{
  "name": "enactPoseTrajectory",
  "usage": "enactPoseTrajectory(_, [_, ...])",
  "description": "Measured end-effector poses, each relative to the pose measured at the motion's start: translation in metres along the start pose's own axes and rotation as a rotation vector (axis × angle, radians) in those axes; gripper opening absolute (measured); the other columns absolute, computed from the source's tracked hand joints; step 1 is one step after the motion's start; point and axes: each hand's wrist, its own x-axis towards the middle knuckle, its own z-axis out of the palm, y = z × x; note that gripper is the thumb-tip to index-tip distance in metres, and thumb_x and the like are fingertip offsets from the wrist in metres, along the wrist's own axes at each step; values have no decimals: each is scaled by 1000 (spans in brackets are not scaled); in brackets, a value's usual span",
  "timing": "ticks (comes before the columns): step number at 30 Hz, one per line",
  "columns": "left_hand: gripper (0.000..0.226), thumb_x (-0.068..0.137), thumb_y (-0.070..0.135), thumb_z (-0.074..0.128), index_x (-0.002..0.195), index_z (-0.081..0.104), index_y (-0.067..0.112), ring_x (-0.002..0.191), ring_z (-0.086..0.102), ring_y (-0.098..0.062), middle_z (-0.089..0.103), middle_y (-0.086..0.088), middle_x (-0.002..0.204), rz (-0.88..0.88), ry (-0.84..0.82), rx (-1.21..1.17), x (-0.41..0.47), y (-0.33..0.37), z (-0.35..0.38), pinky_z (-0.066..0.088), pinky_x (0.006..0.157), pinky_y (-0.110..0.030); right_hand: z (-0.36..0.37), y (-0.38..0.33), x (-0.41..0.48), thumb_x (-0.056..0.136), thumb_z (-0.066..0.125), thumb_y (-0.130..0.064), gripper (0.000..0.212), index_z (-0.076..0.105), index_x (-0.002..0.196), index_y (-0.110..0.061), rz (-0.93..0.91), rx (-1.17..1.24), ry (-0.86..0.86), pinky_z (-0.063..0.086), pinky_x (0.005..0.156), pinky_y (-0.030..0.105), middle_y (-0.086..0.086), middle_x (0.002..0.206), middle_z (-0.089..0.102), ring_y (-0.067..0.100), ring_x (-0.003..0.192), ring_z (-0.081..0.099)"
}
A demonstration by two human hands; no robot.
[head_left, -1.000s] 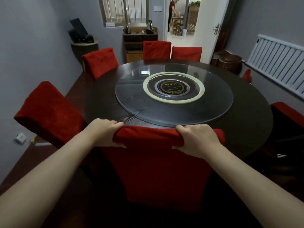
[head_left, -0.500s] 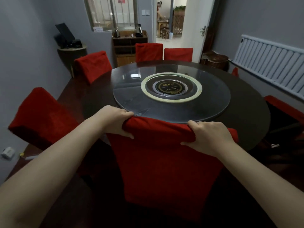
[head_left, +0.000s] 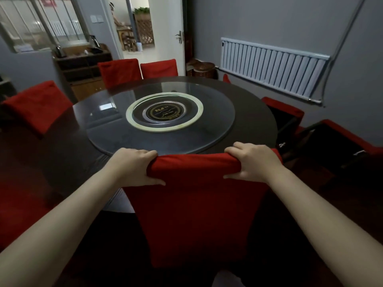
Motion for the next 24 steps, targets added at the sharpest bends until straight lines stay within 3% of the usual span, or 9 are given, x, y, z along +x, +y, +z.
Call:
enactPoseTrajectory(5, [86,51,100,24,95,48,31,84,67,-17,66,12,90,10,-26,-47,5,-1,2,41,60,-29,2,6,5,60,48,-87,72,57,109,-34,58,-15,-26,44,61,29,-12,96,57,16,83,64])
enactPoseTrajectory(11, [86,51,100,24,95,47,31,87,66,-20,67,10,91,26,-53,-77,11,-6,7,39,63,-30,-3,6,12,57,54,-87,65,55,103,-42,125,85,-100,46,69,28,-16,94,57,11,87,60])
enactPoseTrajectory(15, [78,53,98,28,87,42,29,84,66,-24,67,6,88,61,-104,-96,-1,-6,15,44,65,-32,2,-5,13,58,55,-85,60,58,93,-36,48,39,-101,36,66,26,-14,91,60,12,86,62])
enactPoseTrajectory(24, [79,60,94,31,99,43,27,89,65,-24,65,6,99,-13,-166,-80,-37,24,48,47,70,-35,35,-12,17,55,49,-88,66,56,91,-33,-35,-72,-159,30,64,25,-13,87,57,12,84,63])
